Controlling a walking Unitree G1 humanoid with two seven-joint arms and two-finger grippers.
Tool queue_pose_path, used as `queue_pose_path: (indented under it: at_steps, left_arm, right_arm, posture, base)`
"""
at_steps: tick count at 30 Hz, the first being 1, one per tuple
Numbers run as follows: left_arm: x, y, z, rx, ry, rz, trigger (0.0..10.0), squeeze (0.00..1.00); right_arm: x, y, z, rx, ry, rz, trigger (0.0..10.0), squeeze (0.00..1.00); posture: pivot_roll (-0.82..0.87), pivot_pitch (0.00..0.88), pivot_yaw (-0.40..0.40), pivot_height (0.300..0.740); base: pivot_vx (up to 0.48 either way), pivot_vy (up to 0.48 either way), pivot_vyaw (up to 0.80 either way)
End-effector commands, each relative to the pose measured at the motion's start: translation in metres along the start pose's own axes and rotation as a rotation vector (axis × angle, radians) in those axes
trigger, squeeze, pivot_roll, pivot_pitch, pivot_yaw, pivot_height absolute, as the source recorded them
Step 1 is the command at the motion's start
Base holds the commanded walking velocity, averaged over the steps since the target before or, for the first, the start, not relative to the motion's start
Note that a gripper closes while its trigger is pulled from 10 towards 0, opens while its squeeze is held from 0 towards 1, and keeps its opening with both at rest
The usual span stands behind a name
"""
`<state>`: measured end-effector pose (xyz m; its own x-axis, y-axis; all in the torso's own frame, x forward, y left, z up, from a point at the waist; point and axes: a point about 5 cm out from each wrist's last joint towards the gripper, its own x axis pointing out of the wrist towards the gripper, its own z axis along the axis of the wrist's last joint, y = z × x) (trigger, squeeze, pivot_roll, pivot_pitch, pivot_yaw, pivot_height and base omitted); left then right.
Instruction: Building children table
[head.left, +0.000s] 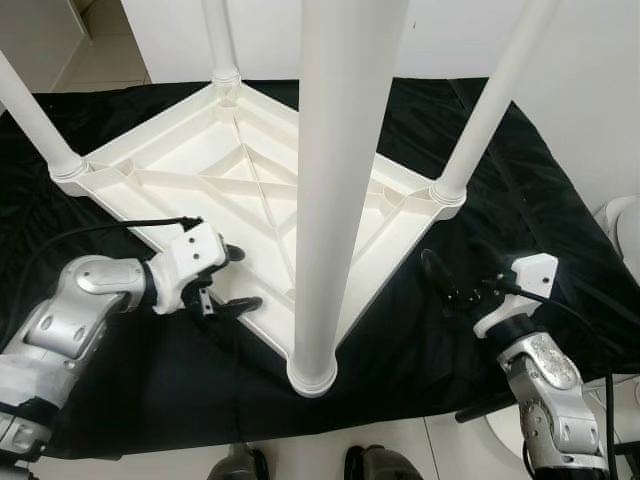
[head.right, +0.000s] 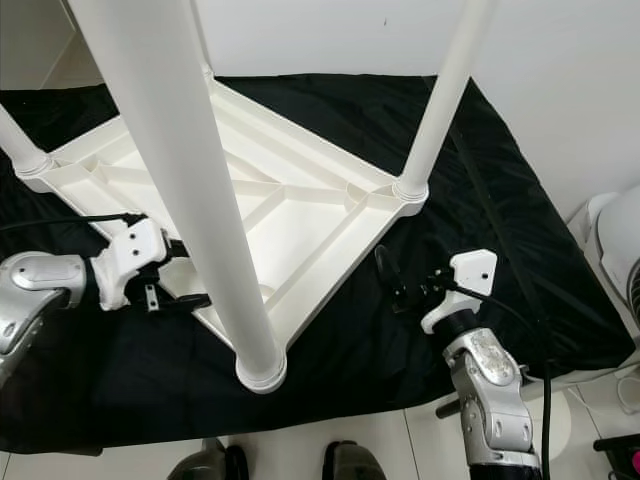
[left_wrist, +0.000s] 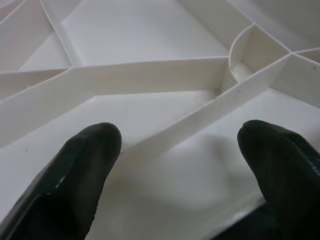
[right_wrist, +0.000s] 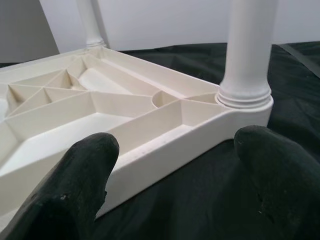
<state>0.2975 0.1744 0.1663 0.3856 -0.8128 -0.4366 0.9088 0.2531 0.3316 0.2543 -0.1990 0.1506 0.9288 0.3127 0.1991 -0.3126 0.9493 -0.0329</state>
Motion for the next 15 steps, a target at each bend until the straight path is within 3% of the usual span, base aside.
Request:
queue_pose_path:
  at_steps: [1,6,15]
  left_arm:
    - [0.003,-0.003,-0.003,0.012,0.014,-0.058,10.0,0.0]
    - [0.01,0.003,-0.002,0.028,0.004,-0.066,10.0,0.0]
    - [0.036,0.008,0.004,0.055,-0.017,-0.124,10.0,0.0]
  right_arm:
    - [-0.001,0.002,-0.003,-0.003,0.022,0.006,10.0,0.0]
    - [-0.001,0.004,-0.003,-0.006,0.026,0.01,10.0,0.0]
    - [-0.004,0.008,-0.004,-0.02,0.036,0.022,10.0,0.0]
  posture:
    - [-0.1,0.11,0.056,0.74]
    - [-0.11,0.104,0.061,0.74]
    - [-0.13,0.095,0.079,0.74]
  base:
    - [0.0,0.0,0.0]
    - [0.0,0.0,0.0]
    - [0.0,0.0,0.0]
